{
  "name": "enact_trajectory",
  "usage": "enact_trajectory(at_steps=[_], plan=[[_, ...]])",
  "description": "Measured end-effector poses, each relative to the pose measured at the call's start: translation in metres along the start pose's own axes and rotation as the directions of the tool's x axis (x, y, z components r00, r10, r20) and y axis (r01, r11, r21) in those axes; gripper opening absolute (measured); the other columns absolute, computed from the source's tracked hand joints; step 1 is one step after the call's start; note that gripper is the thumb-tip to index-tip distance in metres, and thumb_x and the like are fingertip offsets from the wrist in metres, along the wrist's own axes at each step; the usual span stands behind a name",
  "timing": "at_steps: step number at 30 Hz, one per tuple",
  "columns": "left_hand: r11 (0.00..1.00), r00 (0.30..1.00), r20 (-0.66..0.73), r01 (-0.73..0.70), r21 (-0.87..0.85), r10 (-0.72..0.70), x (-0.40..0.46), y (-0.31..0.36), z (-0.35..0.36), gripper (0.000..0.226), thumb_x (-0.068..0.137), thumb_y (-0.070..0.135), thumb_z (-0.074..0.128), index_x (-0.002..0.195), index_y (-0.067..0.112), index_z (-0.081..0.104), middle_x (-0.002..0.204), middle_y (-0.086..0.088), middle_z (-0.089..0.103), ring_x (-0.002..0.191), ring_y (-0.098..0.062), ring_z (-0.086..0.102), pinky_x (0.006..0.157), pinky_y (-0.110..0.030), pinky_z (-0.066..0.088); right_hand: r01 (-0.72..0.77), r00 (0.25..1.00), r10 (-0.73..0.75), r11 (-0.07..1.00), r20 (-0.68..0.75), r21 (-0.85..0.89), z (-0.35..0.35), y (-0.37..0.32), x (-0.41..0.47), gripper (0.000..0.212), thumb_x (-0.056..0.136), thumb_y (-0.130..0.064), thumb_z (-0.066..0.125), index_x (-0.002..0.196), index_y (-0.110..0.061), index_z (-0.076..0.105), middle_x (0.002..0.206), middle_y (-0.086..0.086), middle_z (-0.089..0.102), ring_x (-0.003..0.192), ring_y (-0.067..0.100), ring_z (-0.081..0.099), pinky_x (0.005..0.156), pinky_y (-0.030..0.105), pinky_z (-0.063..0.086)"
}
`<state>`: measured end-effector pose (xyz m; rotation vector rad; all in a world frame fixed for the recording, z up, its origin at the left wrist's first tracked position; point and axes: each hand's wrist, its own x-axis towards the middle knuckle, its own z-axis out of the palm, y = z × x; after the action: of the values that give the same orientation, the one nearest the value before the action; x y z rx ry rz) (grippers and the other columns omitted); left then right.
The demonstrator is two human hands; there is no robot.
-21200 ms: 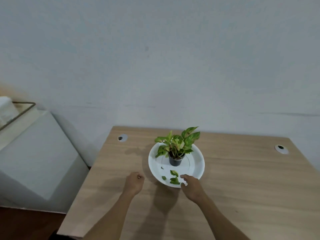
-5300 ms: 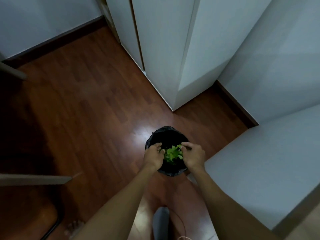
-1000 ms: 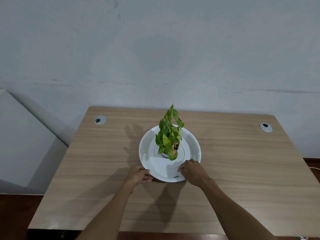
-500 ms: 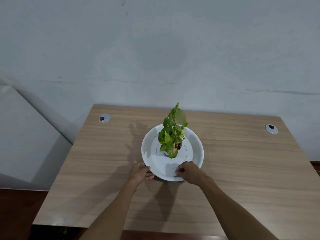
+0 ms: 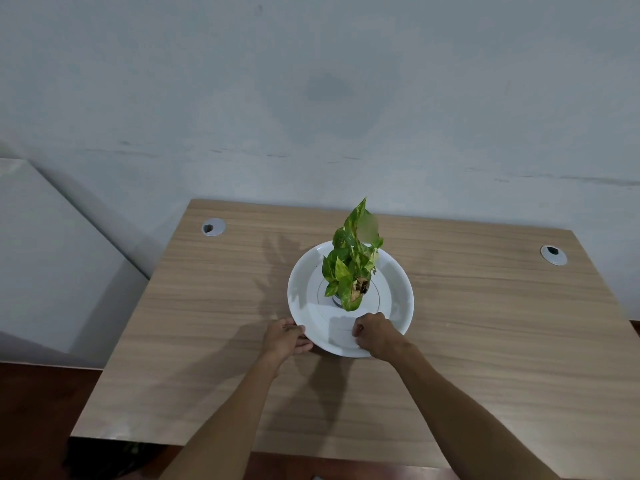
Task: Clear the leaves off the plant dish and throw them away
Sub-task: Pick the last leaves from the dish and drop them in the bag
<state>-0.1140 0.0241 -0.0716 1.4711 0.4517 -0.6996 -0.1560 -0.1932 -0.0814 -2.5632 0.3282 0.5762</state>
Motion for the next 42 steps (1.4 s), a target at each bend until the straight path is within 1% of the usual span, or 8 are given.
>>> enact_trajectory(at_steps=[4,8,10,12,16,20,31,42], plan=[[1.0,1.0,0.001,0.003,-0.01,-0.003,0.0,0.0,0.0,0.022,0.092,-0.002,0.055,0.114,-0.007,0.056,0.093,-0.02,0.068,0.076,-0.028,0.07,0.061,-0.031,0.062,0.062,0.998,-0.062,0.997,-0.004,0.039,-0.009,0.007,-0.006,0.022,0.078,-0.002,0.056,0.085,-0.016,0.073,0.089,0.008,0.073,0.083,0.023,0.067,0.075,0.032,0.057],[1.0,1.0,0.008,0.004,-0.021,-0.004,0.0,0.0,0.001,0.023,0.092,-0.003,0.054,0.115,-0.008,0.055,0.103,-0.026,0.065,0.076,-0.029,0.069,0.058,-0.03,0.062,0.034,0.992,-0.017,0.99,-0.121,0.14,-0.022,0.015,-0.009,0.029,0.084,-0.006,0.049,0.088,-0.019,0.075,0.089,0.003,0.075,0.074,0.011,0.067,0.066,0.017,0.053],[1.0,1.0,0.008,0.0,-0.009,0.001,0.001,-0.001,0.0,0.022,0.093,-0.002,0.054,0.114,-0.008,0.056,0.103,-0.026,0.066,0.076,-0.029,0.069,0.06,-0.03,0.062,0.021,0.994,-0.009,0.993,-0.109,0.115,-0.029,0.018,-0.009,0.025,0.085,-0.011,0.052,0.089,-0.022,0.074,0.092,0.003,0.075,0.079,0.013,0.068,0.074,0.027,0.057],[1.0,1.0,0.008,-0.002,-0.001,0.002,0.001,-0.001,0.0,0.021,0.092,-0.001,0.055,0.113,-0.008,0.057,0.099,-0.023,0.067,0.075,-0.028,0.07,0.06,-0.029,0.062,0.015,0.999,-0.016,0.999,-0.039,-0.036,-0.034,0.018,-0.009,0.015,0.082,-0.024,0.063,0.093,-0.024,0.073,0.098,0.001,0.072,0.092,0.017,0.065,0.086,0.036,0.053],[1.0,1.0,0.004,0.0,0.0,0.0,0.004,-0.001,-0.001,0.022,0.092,-0.001,0.055,0.113,-0.007,0.057,0.099,-0.024,0.067,0.076,-0.029,0.07,0.062,-0.031,0.062,-0.015,0.999,0.002,0.945,-0.04,-0.326,-0.025,0.014,-0.006,0.049,0.069,-0.059,0.069,0.098,-0.02,0.067,0.102,-0.003,0.066,0.099,0.018,0.059,0.093,0.038,0.04],[1.0,1.0,-0.003,0.006,-0.007,-0.006,0.005,-0.002,-0.001,0.022,0.092,-0.001,0.056,0.113,-0.007,0.057,0.095,-0.022,0.068,0.075,-0.029,0.071,0.062,-0.032,0.063,-0.007,0.993,-0.045,0.9,-0.108,-0.435,-0.01,0.004,-0.006,0.047,0.076,-0.051,0.068,0.1,-0.011,0.061,0.102,0.006,0.067,0.097,0.025,0.062,0.09,0.039,0.04],[0.999,1.0,-0.018,-0.003,-0.032,0.002,0.003,-0.005,0.0,0.016,0.092,-0.001,0.057,0.108,-0.003,0.057,0.086,-0.021,0.066,0.073,-0.028,0.069,0.06,-0.032,0.063,-0.002,0.984,-0.051,0.954,-0.169,-0.299,-0.004,0.009,-0.016,0.02,0.085,-0.027,0.055,0.082,-0.012,0.068,0.084,0.006,0.072,0.079,0.025,0.064,0.076,0.033,0.045],[0.99,0.999,0.041,-0.019,0.139,0.013,-0.002,-0.002,-0.015,0.021,0.095,0.015,0.056,0.111,0.001,0.06,0.094,-0.022,0.068,0.079,-0.029,0.071,0.062,-0.027,0.06,0.034,0.99,-0.018,0.993,-0.139,0.114,0.0,-0.016,-0.021,0.015,0.083,-0.031,0.067,0.074,-0.021,0.075,0.075,-0.007,0.074,0.072,0.009,0.065,0.07,0.033,0.056]])
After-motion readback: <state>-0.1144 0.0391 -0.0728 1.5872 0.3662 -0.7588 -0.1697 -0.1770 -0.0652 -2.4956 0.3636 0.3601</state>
